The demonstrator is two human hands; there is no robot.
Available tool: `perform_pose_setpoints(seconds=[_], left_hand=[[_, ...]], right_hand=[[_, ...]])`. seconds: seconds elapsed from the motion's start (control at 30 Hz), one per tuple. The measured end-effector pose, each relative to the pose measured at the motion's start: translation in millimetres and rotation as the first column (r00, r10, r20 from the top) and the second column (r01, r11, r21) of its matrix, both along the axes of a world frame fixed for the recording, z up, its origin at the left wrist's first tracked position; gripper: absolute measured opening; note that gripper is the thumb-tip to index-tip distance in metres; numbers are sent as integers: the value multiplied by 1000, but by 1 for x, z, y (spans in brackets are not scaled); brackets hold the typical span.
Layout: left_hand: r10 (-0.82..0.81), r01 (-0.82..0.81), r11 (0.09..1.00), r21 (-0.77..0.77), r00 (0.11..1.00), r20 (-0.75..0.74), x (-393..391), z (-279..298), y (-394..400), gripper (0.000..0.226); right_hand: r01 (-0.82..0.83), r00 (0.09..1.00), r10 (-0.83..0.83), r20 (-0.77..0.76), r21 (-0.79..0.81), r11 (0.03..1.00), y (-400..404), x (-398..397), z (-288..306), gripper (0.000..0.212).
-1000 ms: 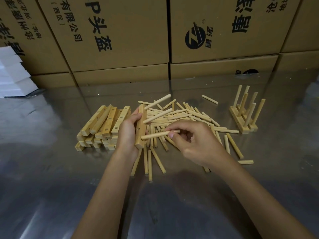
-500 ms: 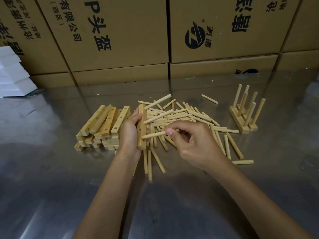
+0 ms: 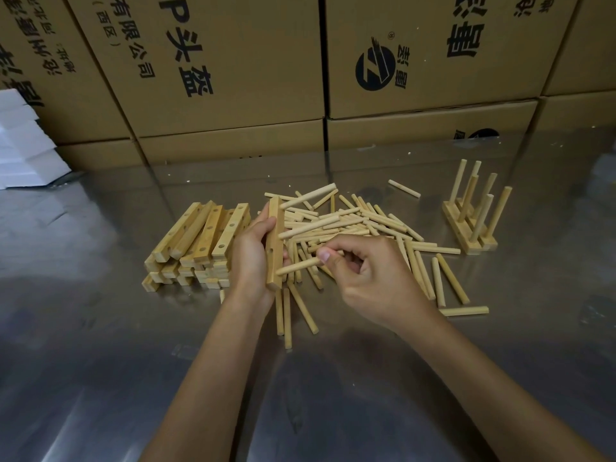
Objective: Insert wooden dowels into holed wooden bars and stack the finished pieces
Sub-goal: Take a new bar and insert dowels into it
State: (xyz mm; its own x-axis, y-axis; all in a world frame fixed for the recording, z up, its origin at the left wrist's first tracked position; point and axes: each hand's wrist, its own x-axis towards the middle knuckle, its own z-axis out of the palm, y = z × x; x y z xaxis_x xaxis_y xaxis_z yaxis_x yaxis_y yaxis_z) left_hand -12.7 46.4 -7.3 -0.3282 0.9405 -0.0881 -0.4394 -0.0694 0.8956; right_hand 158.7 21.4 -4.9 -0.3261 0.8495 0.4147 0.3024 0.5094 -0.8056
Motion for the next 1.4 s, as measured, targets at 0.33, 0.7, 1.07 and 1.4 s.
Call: perform_pose_setpoints(seconds=[0.33,0.7,1.07,1.4], left_hand=[[110,-96,992,85,978,-179,12,6,-3,39],[-80,113,984,137,971,-226,26,-2,-6,79],[-48,51,999,0,940,-337,23,-1,-6,52],[308,-213,949,232,471,-827,9,0,-5,25]], right_hand=[[-261,931,51,-362,-559,787,-1,-10,3,44],[70,983,-133,-128,-408,911,19,14,8,10],[806,568,-745,350,-50,590,62,119,-14,15],[851,493,-800,342,-2,524,64,120,-25,21]])
